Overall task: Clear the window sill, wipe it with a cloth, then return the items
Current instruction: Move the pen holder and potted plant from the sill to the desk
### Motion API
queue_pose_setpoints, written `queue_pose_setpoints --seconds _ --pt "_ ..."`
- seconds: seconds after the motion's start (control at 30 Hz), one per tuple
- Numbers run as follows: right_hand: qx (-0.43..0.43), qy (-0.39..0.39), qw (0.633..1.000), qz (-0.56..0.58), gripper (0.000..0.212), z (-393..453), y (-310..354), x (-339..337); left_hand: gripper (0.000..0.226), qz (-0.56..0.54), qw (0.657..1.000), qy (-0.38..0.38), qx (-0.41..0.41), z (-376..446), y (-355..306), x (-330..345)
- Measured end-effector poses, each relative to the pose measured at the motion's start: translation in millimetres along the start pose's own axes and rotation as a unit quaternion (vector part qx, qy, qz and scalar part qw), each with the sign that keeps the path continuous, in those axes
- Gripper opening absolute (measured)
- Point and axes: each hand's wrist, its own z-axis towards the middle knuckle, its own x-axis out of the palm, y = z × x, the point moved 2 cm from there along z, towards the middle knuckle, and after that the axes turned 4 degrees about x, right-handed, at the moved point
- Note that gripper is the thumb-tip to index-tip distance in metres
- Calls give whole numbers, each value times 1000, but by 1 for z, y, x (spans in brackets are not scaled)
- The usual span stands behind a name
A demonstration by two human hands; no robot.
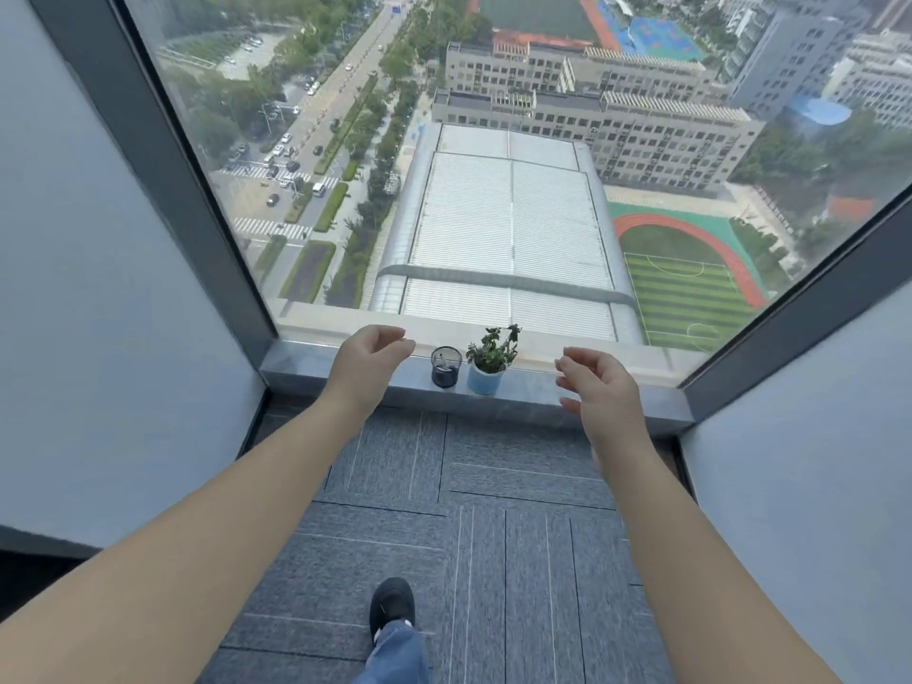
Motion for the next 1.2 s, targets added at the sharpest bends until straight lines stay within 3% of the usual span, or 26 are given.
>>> queue_pose_setpoints --seconds 0.17,0.33,0.6,0.83,1.2 --pt "32 -10 999 -1 14 113 -20 30 38 50 998 14 -19 111 36 27" --pt "62 -24 998 -18 21 218 -84 57 39 84 995 29 -51 203 110 64" --pt "99 -40 994 -37 47 362 -278 105 53 103 989 25 -101 335 309 131" --pt "110 -52 992 -32 75 462 -431 130 79 95 990 31 -99 409 463 184" --pt "5 -50 997 -51 129 555 -505 159 118 9 998 16 -52 473 529 217"
